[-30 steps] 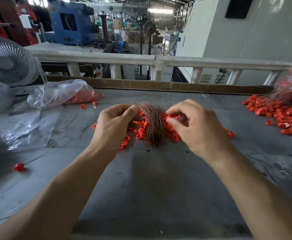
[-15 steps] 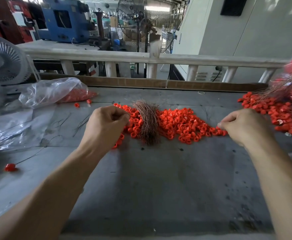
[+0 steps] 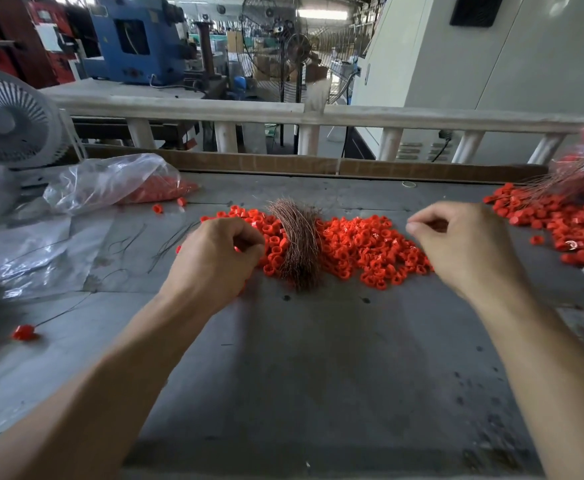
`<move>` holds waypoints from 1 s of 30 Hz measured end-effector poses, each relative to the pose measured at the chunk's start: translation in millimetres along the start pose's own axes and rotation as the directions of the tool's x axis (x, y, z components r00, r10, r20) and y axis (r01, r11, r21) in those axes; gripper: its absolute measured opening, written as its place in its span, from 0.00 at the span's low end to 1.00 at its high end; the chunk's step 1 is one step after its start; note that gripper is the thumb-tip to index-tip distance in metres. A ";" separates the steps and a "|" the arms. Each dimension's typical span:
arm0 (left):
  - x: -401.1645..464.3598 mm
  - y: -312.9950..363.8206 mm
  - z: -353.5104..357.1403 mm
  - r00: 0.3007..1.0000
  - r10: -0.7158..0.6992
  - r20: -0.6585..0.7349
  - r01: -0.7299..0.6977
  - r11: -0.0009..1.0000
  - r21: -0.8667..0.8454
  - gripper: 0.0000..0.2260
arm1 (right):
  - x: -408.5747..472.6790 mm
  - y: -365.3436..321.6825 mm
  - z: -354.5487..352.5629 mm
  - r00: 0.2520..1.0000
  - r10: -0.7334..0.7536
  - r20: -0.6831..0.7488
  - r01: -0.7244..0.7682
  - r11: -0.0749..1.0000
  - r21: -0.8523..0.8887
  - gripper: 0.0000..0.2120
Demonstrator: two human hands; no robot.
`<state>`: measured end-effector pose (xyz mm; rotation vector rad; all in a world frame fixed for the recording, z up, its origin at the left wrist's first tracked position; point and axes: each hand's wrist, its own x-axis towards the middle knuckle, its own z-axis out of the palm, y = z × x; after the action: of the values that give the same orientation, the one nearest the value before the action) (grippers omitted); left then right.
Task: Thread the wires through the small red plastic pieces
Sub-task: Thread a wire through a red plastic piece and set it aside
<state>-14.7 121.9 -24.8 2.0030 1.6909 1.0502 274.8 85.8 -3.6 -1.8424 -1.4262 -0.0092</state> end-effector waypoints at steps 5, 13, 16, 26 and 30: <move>-3.1 0.5 3.7 0.998 0.050 0.040 -0.052 0.996 0.072 0.07 | -23.2 -28.3 18.3 0.959 -0.208 0.194 0.192 0.977 0.097 0.02; -8.1 -1.4 6.9 0.994 0.103 0.047 -0.112 0.960 0.255 0.04 | -44.9 -49.5 42.6 0.908 -0.339 0.245 0.305 0.937 0.168 0.04; -8.2 0.0 8.8 0.992 0.118 0.043 -0.126 0.947 0.297 0.07 | -46.8 -52.8 48.4 0.904 -0.350 0.246 0.320 0.934 0.157 0.07; -3.6 -3.0 10.5 0.995 0.089 0.043 -0.098 0.935 0.340 0.08 | -50.7 -65.9 56.9 0.851 -0.481 0.212 0.465 0.877 0.121 0.14; -4.4 -2.8 10.8 0.996 0.070 0.059 -0.086 0.939 0.332 0.06 | -51.6 -67.8 60.0 0.820 -0.516 0.247 0.515 0.854 0.072 0.10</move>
<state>-9.3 120.7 -35.4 2.2979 1.8819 0.7716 173.9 82.1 -29.4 -1.4343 -2.0778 -0.0402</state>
